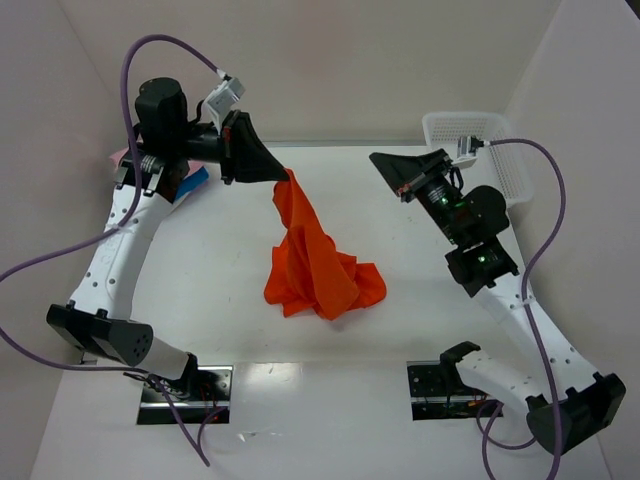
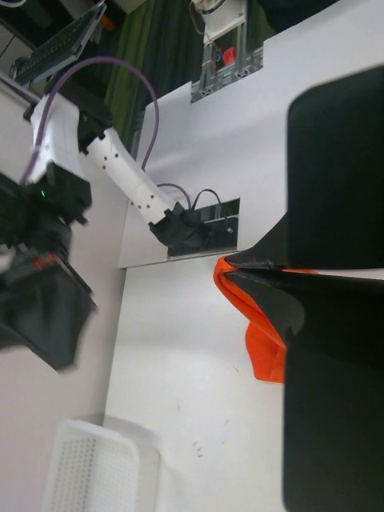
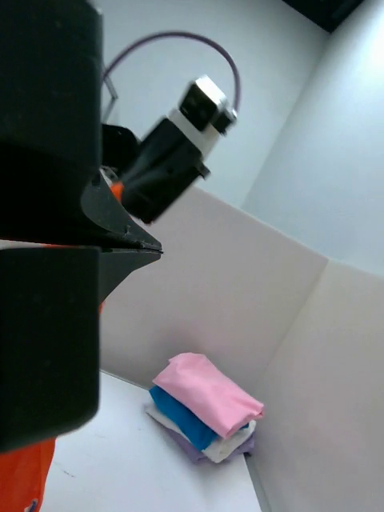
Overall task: Fold and stack the t-shirts
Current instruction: Flatten out the tshirt
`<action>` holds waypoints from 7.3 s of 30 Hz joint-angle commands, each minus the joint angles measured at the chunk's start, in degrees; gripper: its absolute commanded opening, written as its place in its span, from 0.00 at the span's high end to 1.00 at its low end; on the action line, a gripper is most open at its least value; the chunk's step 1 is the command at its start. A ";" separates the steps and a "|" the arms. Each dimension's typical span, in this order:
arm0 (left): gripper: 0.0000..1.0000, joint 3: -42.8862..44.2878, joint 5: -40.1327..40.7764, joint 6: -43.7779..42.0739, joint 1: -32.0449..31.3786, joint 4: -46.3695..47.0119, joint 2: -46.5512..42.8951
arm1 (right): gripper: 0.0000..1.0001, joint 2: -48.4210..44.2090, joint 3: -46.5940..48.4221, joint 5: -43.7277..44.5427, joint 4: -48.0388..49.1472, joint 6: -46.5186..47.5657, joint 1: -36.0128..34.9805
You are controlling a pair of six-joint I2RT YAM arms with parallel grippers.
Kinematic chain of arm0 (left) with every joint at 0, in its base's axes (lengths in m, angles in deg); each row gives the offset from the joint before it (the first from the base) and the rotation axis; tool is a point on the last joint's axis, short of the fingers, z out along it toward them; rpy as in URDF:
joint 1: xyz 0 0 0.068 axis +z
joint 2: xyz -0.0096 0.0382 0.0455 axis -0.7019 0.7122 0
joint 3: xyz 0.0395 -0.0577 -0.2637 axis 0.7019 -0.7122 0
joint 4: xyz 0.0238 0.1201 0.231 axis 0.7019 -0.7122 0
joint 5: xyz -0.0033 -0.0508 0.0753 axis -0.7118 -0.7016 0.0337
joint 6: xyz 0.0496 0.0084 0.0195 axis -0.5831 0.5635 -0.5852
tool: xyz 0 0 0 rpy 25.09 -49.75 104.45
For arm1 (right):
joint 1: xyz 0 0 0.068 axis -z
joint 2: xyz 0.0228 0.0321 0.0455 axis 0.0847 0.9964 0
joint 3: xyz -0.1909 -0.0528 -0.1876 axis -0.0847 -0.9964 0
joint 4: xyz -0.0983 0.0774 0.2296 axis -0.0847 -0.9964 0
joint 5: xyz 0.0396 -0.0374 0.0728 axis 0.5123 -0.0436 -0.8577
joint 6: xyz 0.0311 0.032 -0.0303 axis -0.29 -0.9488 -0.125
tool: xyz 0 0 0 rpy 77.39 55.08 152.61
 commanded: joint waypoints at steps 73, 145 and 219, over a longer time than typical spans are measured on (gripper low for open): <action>1.00 0.05 -7.93 -2.15 1.65 2.08 1.25 | 1.00 -5.88 -7.30 5.46 -12.75 0.31 -6.70; 1.00 49.38 66.44 -8.65 -6.87 -21.90 40.43 | 1.00 -7.21 4.13 35.86 -37.27 17.81 -9.50; 1.00 5.85 6.84 -19.11 -3.45 -22.17 9.78 | 0.12 25.93 0.78 -18.45 12.65 58.49 -12.31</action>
